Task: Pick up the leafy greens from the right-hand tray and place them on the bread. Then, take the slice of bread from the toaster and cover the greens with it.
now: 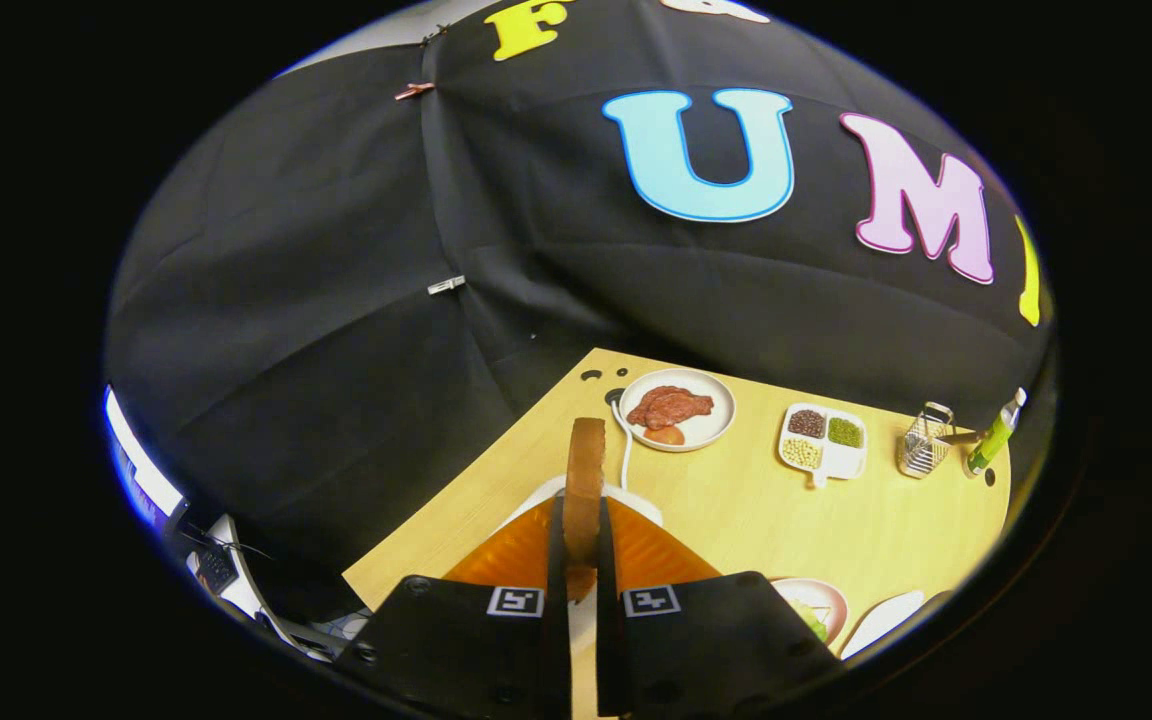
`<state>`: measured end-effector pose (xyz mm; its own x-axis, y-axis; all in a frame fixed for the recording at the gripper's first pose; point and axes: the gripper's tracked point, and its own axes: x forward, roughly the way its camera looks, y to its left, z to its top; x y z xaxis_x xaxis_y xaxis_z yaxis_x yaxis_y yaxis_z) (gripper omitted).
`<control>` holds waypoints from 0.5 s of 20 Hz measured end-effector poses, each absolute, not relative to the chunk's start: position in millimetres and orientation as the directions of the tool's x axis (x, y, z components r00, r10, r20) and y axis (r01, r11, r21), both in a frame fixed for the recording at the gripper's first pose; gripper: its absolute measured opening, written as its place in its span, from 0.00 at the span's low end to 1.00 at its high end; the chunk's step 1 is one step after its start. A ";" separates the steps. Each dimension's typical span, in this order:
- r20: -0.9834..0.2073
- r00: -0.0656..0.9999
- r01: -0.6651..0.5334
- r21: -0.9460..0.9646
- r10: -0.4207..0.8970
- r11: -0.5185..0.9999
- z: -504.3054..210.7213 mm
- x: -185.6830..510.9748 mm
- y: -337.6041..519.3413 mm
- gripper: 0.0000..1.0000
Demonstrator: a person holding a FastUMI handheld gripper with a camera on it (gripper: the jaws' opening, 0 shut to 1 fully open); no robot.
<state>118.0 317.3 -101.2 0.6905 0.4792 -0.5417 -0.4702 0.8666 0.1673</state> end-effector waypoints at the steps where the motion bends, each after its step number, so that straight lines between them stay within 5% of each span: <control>1: -0.539 0.699 -0.458 0.167 0.470 0.873 -100.3 120.3 307.4 0.14; 10: -0.586 0.702 -0.337 0.228 0.405 0.914 -138.8 110.2 227.2 0.14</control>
